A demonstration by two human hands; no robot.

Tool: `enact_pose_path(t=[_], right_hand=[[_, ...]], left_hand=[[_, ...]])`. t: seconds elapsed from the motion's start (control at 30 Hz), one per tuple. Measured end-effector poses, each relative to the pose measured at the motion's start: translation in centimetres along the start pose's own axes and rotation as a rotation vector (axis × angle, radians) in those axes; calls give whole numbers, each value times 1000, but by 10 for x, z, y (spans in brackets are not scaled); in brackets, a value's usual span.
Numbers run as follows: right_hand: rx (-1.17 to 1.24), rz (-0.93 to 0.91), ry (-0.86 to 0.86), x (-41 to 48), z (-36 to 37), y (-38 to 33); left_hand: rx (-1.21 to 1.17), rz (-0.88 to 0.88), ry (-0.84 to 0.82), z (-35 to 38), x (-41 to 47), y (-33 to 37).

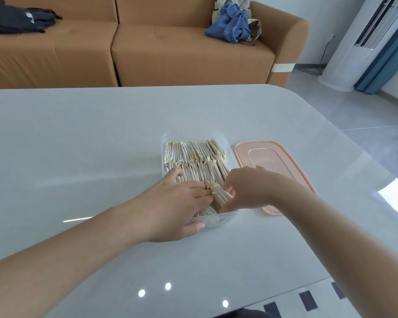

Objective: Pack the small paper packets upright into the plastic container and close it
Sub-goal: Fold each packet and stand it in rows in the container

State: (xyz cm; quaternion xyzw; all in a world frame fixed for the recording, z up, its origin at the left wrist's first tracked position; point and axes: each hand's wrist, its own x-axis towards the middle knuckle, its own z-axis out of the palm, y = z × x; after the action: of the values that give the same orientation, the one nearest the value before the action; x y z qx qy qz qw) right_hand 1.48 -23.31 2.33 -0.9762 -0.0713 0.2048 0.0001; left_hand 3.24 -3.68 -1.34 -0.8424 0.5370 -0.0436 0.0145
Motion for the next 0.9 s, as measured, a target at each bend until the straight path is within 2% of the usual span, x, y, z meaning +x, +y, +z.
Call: enact_pose_path(t=[0.17, 0.37, 0.6, 0.8, 0.9], right_hand=[[70, 34, 7, 2, 0, -4], [173, 50, 98, -4, -1, -3], [134, 159, 157, -5, 7, -11], [242, 183, 271, -24, 13, -8], [185, 159, 284, -25, 18, -10]], left_hand=[[-9, -29, -15, 1, 1, 4], [-87, -76, 46, 7, -10, 3], [-17, -107, -71, -1, -8, 5], [14, -61, -91, -3, -8, 3], [-34, -71, -226, -7, -3, 4]])
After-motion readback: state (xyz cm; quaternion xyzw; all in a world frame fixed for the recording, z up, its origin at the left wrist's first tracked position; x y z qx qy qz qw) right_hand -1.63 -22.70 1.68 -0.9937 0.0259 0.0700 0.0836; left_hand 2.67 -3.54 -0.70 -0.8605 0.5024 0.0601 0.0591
